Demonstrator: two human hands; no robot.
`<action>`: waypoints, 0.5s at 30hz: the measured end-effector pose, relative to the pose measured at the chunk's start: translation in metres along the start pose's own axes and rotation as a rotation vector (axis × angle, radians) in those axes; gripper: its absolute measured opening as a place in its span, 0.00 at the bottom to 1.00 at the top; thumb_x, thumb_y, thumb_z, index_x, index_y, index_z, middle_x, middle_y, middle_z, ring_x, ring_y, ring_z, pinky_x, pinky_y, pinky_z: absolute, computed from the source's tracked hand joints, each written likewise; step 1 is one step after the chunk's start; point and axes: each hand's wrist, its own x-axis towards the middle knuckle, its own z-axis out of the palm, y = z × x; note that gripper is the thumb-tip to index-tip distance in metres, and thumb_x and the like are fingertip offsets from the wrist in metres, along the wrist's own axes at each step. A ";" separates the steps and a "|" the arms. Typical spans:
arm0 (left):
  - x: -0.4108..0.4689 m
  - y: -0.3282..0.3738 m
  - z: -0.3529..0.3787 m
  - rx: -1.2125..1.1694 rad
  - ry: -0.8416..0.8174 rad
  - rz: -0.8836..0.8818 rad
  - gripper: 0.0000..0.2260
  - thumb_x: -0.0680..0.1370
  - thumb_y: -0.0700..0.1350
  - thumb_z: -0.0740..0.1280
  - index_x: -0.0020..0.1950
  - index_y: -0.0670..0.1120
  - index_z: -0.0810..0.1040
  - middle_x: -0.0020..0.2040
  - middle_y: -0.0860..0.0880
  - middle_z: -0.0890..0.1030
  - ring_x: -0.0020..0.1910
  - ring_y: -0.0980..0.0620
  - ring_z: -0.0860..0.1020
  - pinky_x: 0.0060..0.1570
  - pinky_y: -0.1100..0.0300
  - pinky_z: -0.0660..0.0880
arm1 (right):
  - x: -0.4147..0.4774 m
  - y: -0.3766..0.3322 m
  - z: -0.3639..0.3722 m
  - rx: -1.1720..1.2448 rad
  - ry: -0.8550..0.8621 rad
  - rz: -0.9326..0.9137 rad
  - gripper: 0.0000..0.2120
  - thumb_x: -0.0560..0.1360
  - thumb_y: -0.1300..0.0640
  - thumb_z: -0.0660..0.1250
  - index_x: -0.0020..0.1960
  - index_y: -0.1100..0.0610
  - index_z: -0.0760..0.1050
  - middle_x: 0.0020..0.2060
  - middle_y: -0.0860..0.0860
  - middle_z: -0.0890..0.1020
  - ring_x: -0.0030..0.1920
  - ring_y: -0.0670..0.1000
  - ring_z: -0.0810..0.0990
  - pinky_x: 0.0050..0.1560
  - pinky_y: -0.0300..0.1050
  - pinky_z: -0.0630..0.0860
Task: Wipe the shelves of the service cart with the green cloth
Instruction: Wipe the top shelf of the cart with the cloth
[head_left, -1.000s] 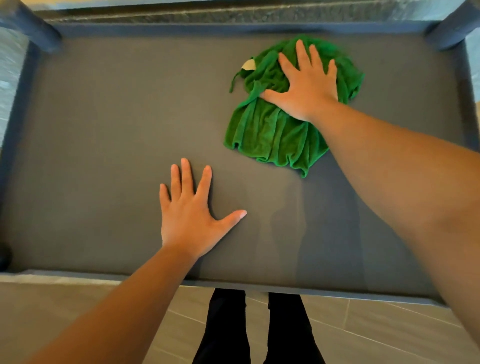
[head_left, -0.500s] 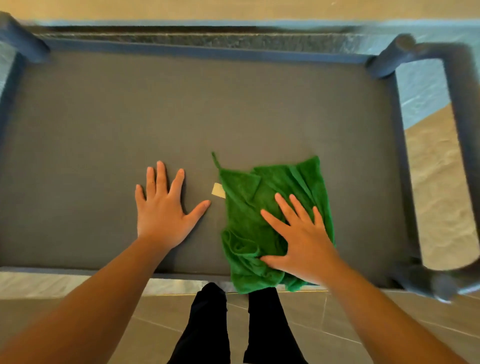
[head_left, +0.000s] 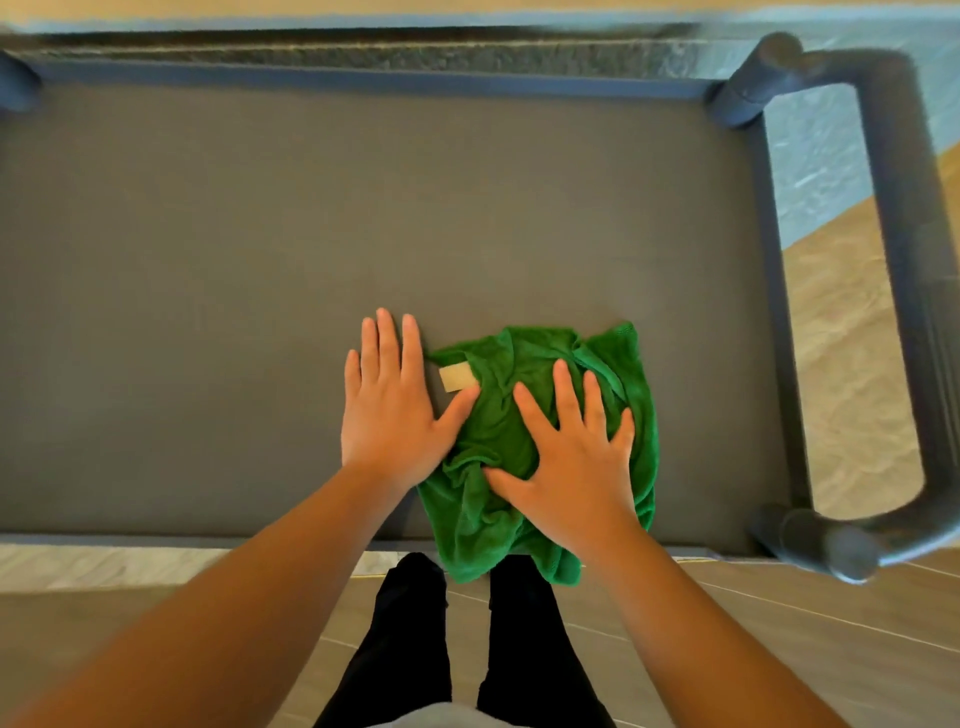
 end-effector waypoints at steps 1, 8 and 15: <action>0.001 0.001 -0.001 0.021 -0.011 0.007 0.45 0.76 0.74 0.42 0.81 0.44 0.42 0.82 0.41 0.42 0.80 0.44 0.40 0.78 0.45 0.44 | 0.006 0.000 -0.003 -0.007 0.004 0.013 0.45 0.70 0.21 0.49 0.80 0.40 0.41 0.80 0.51 0.35 0.79 0.60 0.36 0.73 0.71 0.47; 0.004 0.003 -0.005 0.042 -0.069 0.010 0.51 0.72 0.78 0.37 0.81 0.40 0.42 0.82 0.41 0.41 0.80 0.45 0.38 0.77 0.47 0.42 | 0.062 0.006 -0.026 -0.034 0.039 0.045 0.44 0.71 0.23 0.50 0.80 0.40 0.42 0.80 0.52 0.37 0.79 0.61 0.35 0.73 0.71 0.47; 0.010 0.008 -0.007 0.055 -0.099 0.013 0.53 0.69 0.79 0.32 0.81 0.40 0.39 0.81 0.41 0.37 0.80 0.45 0.35 0.77 0.47 0.40 | 0.135 0.012 -0.058 0.027 0.131 0.087 0.43 0.72 0.23 0.50 0.80 0.40 0.45 0.81 0.52 0.40 0.80 0.60 0.37 0.73 0.72 0.46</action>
